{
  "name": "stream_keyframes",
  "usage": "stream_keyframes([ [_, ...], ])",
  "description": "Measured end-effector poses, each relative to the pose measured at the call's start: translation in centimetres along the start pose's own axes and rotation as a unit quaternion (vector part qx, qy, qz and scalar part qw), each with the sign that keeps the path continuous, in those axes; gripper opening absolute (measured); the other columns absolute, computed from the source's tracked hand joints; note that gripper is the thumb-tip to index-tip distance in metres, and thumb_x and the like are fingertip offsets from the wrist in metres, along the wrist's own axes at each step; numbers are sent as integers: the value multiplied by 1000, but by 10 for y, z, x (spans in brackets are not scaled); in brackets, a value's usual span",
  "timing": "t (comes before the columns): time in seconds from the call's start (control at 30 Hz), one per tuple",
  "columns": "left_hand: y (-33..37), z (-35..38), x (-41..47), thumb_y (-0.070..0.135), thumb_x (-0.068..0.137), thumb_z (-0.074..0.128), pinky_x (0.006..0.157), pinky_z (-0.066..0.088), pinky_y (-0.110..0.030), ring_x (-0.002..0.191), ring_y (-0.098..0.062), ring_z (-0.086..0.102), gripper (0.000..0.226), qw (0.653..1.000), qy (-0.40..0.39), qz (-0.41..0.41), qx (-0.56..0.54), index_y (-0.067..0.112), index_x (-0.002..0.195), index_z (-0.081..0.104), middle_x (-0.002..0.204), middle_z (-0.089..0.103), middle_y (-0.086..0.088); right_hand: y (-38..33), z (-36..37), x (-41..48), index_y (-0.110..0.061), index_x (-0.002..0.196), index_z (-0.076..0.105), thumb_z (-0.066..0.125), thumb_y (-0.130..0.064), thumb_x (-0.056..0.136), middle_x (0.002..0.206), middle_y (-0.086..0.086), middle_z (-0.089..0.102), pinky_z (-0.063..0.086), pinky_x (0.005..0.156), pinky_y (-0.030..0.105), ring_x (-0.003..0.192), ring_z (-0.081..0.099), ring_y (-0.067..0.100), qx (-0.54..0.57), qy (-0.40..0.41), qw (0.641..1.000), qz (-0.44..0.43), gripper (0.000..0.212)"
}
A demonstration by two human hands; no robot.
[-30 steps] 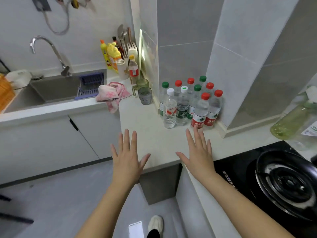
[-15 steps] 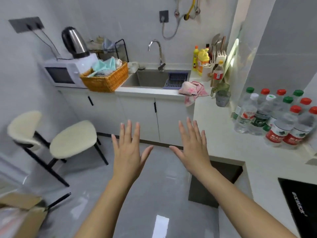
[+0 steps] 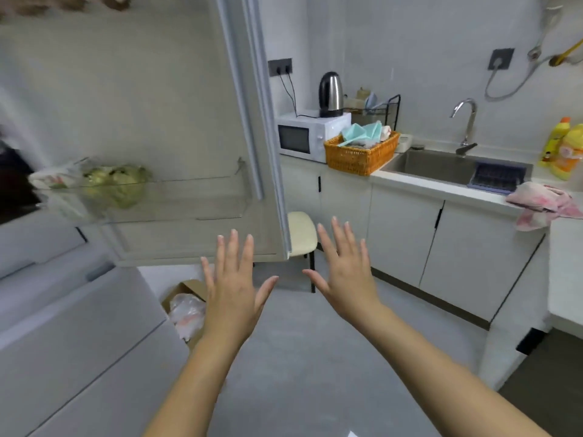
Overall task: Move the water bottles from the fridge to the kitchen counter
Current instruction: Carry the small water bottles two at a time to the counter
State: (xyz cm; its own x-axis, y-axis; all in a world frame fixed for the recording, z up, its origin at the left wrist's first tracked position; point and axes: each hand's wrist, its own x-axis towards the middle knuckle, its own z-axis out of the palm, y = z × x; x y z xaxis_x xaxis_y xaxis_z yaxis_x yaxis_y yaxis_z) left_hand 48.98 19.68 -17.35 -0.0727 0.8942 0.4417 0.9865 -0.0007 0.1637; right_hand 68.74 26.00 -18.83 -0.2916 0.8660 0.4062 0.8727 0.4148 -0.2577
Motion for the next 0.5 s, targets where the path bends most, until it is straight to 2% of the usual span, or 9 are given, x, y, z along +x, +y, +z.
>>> stream_keyframes([
  [0.07,-43,-20,-12,62,88,27,118,6,-58,150,-29,-2,83,1000,16,-23,11,13,154,17,162,6,-11,-51,12,11,-27,156,-3,43,-57,96,165,3,-12,1,122,49,151,-14,25,6,-10,999,-34,82],
  [0.23,-145,-60,-36,63,88,27,119,0,-55,150,-25,-8,83,995,34,-88,23,16,155,14,163,3,-8,-156,41,29,-28,156,0,46,-55,96,165,1,-6,3,122,49,152,-9,24,39,-14,993,-112,80],
  [0.37,-208,-75,-55,67,88,19,118,-4,-53,148,-21,-17,84,987,45,-147,50,19,155,6,163,-2,-7,-216,71,41,-29,156,-1,45,-54,97,165,1,-8,2,122,46,152,-10,23,53,-50,983,-167,79],
  [0.5,-256,-82,-72,68,85,15,117,-3,-52,146,-18,-22,85,977,48,-198,59,21,155,3,163,-7,-4,-267,101,55,-26,157,7,44,-54,97,165,4,0,4,121,48,152,-3,26,74,-74,969,-222,75],
])
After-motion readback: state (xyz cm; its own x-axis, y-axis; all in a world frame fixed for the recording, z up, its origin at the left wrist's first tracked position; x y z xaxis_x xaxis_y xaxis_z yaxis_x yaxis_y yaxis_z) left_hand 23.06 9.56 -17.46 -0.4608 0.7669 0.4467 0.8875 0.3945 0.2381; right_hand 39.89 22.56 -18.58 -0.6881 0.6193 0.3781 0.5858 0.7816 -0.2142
